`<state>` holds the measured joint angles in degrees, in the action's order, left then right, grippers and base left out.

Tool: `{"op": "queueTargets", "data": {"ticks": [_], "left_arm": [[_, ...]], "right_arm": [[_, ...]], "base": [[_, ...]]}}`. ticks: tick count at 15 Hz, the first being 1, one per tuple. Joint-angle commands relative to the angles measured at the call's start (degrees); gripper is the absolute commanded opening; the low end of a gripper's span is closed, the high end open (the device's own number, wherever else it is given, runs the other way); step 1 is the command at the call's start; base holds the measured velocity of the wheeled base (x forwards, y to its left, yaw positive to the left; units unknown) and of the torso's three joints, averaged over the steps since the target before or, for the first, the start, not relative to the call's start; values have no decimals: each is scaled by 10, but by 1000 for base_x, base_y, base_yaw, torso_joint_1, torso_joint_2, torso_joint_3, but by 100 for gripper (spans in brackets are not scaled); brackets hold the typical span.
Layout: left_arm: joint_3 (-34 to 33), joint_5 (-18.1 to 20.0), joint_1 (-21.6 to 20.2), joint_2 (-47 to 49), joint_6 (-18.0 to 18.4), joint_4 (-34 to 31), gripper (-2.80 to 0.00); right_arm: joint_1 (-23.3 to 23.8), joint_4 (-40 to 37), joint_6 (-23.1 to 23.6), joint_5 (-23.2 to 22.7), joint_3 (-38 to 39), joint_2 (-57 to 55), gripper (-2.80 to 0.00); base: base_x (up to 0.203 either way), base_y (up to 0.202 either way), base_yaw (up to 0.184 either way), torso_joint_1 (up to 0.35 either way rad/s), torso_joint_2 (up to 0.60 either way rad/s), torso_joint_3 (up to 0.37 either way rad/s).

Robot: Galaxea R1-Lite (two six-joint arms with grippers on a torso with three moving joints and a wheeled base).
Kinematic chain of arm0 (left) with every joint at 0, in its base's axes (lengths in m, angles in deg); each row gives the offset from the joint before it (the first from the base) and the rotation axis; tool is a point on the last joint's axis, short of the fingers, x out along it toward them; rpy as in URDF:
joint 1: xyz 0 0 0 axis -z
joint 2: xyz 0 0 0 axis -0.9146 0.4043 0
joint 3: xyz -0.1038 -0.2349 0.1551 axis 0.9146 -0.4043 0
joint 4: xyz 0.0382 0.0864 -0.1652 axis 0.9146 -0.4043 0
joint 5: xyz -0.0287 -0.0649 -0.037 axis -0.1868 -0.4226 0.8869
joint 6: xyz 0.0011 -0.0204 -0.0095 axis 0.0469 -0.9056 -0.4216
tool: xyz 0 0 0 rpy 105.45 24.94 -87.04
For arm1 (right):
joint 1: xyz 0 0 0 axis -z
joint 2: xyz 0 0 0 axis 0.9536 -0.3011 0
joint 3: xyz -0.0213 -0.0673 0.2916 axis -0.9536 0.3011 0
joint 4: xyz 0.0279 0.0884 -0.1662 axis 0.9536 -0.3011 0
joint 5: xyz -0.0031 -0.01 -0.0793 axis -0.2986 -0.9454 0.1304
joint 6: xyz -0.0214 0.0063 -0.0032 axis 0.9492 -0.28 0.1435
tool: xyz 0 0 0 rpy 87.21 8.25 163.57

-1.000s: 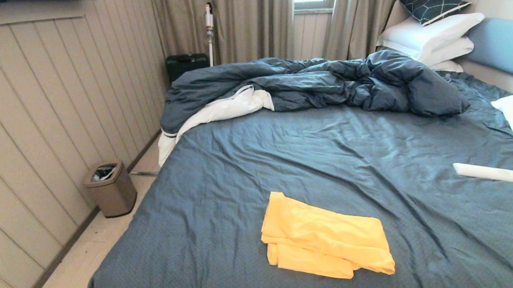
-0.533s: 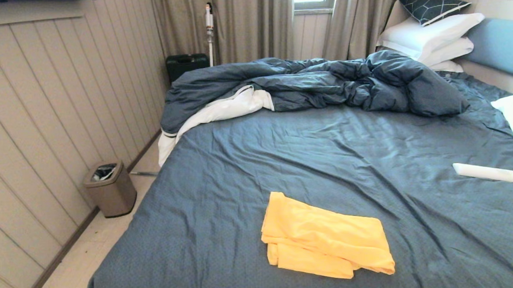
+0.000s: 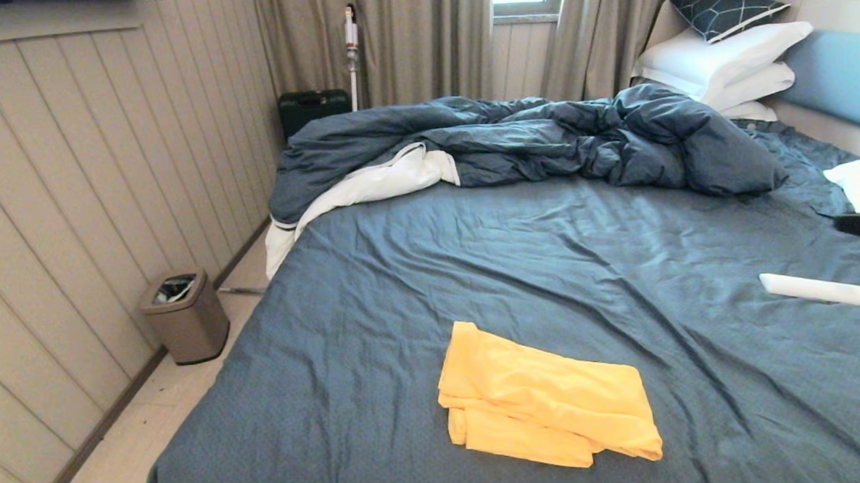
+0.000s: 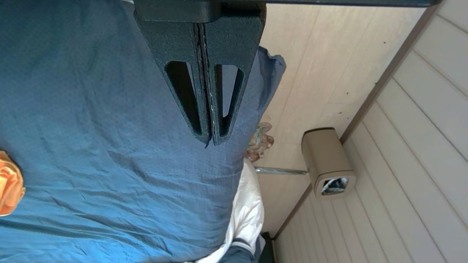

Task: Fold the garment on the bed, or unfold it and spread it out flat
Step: Unford the yellow T-shirt

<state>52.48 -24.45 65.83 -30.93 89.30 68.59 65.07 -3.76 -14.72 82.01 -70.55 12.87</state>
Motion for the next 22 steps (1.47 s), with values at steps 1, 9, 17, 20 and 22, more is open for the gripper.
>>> {"op": "queueTargets", "data": {"ticks": [1,9,17,20,22], "left_arm": [[0,0,0,0,-1,1,-280],[0,3,0,0,-12,3,-280],[0,2,0,0,-7,1,-280],[0,1,1,0,-16,3,-280],[2,3,0,-1,-17,0,-280]], "right_arm": [[-48,-52,-21,1,-87,-159,-280],[-308,-170,-82,67,-256,-439,0],[-340,-168,-81,163,-277,-551,0],[-341,-168,-83,166,-309,-589,0],[-342,-168,-85,166,-333,-614,0]], "base": [[0,0,0,0,0,0],[0,0,0,0,0,0],[0,0,0,0,0,0],[0,0,0,0,0,0],[0,0,0,0,0,0]]}}
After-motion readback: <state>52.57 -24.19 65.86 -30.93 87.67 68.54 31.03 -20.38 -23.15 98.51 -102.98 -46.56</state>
